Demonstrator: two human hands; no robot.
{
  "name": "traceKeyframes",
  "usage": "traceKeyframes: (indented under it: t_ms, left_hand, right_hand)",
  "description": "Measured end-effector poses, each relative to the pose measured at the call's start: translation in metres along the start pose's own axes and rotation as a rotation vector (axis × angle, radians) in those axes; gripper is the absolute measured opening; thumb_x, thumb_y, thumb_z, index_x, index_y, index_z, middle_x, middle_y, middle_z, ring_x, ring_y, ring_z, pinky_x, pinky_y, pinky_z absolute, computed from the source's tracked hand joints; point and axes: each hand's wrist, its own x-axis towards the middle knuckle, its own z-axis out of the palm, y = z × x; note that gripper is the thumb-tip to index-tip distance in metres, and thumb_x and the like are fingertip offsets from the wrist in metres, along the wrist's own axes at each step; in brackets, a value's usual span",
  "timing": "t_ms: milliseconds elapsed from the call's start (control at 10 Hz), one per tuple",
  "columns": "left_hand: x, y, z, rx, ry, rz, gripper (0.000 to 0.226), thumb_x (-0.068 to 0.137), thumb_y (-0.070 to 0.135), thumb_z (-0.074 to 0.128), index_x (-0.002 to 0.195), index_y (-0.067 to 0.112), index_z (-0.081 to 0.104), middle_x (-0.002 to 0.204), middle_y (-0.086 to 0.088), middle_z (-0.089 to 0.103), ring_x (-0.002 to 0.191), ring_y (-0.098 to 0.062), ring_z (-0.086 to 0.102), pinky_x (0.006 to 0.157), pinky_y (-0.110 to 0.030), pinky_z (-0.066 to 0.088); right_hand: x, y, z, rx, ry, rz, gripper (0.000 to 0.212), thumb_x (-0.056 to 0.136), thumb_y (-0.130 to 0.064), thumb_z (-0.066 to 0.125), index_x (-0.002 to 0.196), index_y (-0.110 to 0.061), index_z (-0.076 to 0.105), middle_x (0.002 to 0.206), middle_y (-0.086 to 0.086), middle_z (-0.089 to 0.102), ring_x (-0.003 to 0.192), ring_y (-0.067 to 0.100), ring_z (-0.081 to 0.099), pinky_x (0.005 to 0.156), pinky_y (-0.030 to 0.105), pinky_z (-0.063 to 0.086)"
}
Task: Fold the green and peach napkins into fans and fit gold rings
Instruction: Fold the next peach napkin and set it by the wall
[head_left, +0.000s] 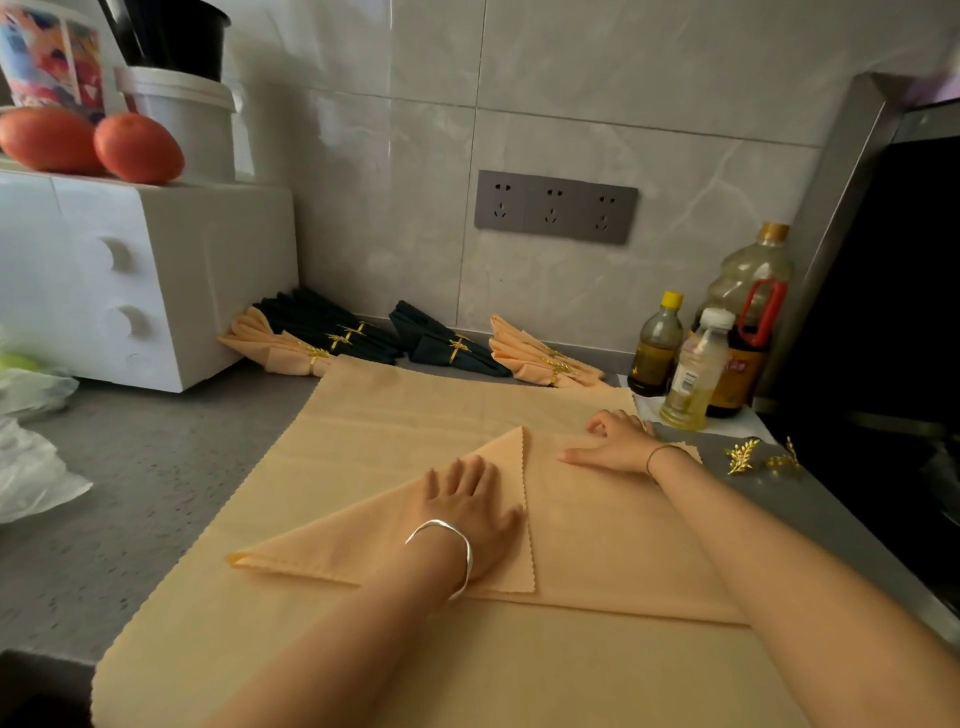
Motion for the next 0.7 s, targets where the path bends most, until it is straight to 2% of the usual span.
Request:
traceKeyframes:
  t_ms: [100,200,300,400,500,600,700]
  left_hand:
    - [-0.001,0.001,0.003,0.001,0.050,-0.014,0.067,0.096,0.057,0.020,0.152,0.022,0.006,0.160,0.003,0.000,0.147,-0.018,-0.004,0.118,-0.042,-0.004]
    - [-0.002,0.000,0.003,0.001,0.061,-0.017,0.067,0.096,0.057,0.020,0.152,0.023,0.007,0.160,0.003,0.000,0.147,-0.018,-0.003,0.118,-0.042,-0.004]
    - [-0.002,0.000,0.003,0.005,0.061,-0.019,0.067,0.096,0.058,0.020,0.152,0.023,0.007,0.160,0.004,0.000,0.147,-0.018,-0.003,0.118,-0.042,-0.004]
    - [-0.001,0.000,0.004,0.009,0.064,-0.018,0.067,0.096,0.058,0.020,0.152,0.024,0.007,0.160,0.004,0.001,0.147,-0.017,-0.003,0.118,-0.042,-0.003]
    - [-0.001,0.000,0.003,0.015,0.063,-0.015,0.067,0.096,0.059,0.019,0.152,0.024,0.007,0.160,0.004,0.001,0.147,-0.018,-0.003,0.118,-0.042,-0.003]
    - [-0.003,0.001,0.002,0.025,0.051,-0.003,0.064,0.096,0.057,0.019,0.152,0.027,0.008,0.160,0.003,0.002,0.147,-0.019,-0.002,0.118,-0.043,-0.002]
    - [-0.003,0.003,-0.001,0.045,0.037,0.035,0.056,0.098,0.053,0.017,0.151,0.034,0.009,0.159,0.005,0.003,0.147,-0.021,0.000,0.117,-0.046,-0.002]
  right_hand:
    - [0.003,0.003,-0.002,0.024,-0.047,0.022,0.083,0.056,-0.087,0.055,0.113,-0.027,0.045,0.116,-0.005,0.047,0.108,0.017,0.044,0.083,0.033,0.035]
    - [0.005,0.013,-0.007,-0.014,-0.033,-0.003,0.070,0.065,-0.081,0.054,0.109,-0.027,0.048,0.114,-0.004,0.050,0.111,0.020,0.046,0.089,0.035,0.038]
    - [0.002,0.039,-0.016,-0.094,0.048,-0.011,0.038,0.081,-0.063,0.053,0.095,-0.028,0.053,0.109,-0.002,0.057,0.108,0.019,0.049,0.100,0.038,0.033]
    - [-0.013,0.066,-0.027,-0.230,0.139,0.034,0.014,0.089,-0.035,0.046,0.081,-0.028,0.056,0.098,-0.004,0.058,0.116,0.021,0.045,0.116,0.046,-0.001]
    - [-0.032,0.078,-0.036,-0.198,0.290,0.022,0.022,0.089,-0.023,0.046,0.077,-0.025,0.064,0.093,-0.003,0.063,0.110,0.021,0.048,0.116,0.043,-0.003]
    - [-0.060,0.064,-0.038,0.079,0.442,-0.088,0.019,0.089,-0.022,0.056,0.080,-0.016,0.072,0.088,0.002,0.069,0.096,0.021,0.055,0.092,0.034,0.037]
    - [-0.098,0.029,-0.021,0.242,0.460,-0.210,0.015,0.089,-0.023,0.062,0.087,-0.015,0.074,0.090,0.002,0.072,0.086,0.019,0.062,0.074,0.033,0.048]
